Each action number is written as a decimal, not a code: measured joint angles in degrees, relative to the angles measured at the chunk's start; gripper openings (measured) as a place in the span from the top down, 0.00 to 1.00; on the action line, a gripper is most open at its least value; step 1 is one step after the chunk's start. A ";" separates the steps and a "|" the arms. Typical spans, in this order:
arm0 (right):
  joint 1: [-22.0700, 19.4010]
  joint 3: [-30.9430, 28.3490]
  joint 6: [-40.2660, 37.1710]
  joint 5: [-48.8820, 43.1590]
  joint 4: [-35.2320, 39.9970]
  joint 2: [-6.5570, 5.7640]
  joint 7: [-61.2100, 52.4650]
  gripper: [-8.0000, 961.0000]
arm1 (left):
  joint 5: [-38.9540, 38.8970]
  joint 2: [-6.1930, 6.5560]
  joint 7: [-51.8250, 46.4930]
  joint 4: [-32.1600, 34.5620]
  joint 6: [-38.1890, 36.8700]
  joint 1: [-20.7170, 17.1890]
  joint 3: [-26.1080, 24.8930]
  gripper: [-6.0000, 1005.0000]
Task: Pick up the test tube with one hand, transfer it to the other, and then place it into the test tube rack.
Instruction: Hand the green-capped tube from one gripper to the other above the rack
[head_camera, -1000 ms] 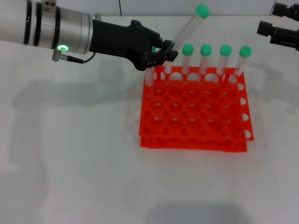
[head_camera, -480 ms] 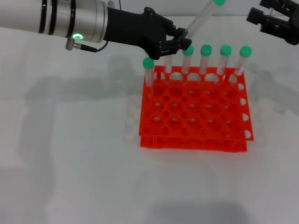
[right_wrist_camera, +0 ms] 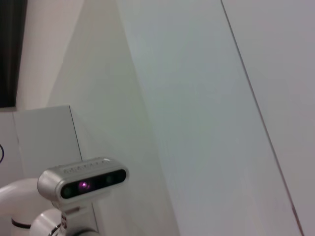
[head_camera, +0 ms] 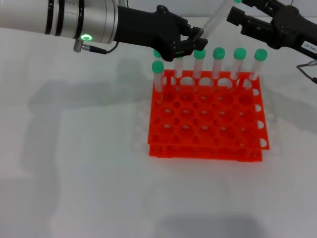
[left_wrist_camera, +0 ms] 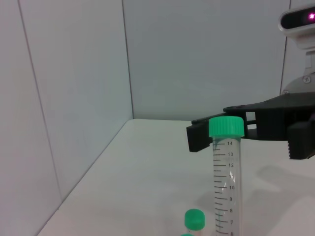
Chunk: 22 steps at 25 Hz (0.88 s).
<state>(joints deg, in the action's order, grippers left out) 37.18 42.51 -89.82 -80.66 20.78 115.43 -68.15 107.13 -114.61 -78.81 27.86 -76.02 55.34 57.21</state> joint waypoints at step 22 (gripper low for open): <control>-0.08 0.56 -1.33 4.28 -2.34 0.27 4.54 0.16 | -0.22 -1.83 -0.32 1.10 -0.11 -0.50 0.07 0.78</control>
<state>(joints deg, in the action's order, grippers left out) 37.11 43.07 -91.15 -76.38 18.44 115.70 -63.62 106.91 -116.43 -79.13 28.96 -76.13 54.84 57.28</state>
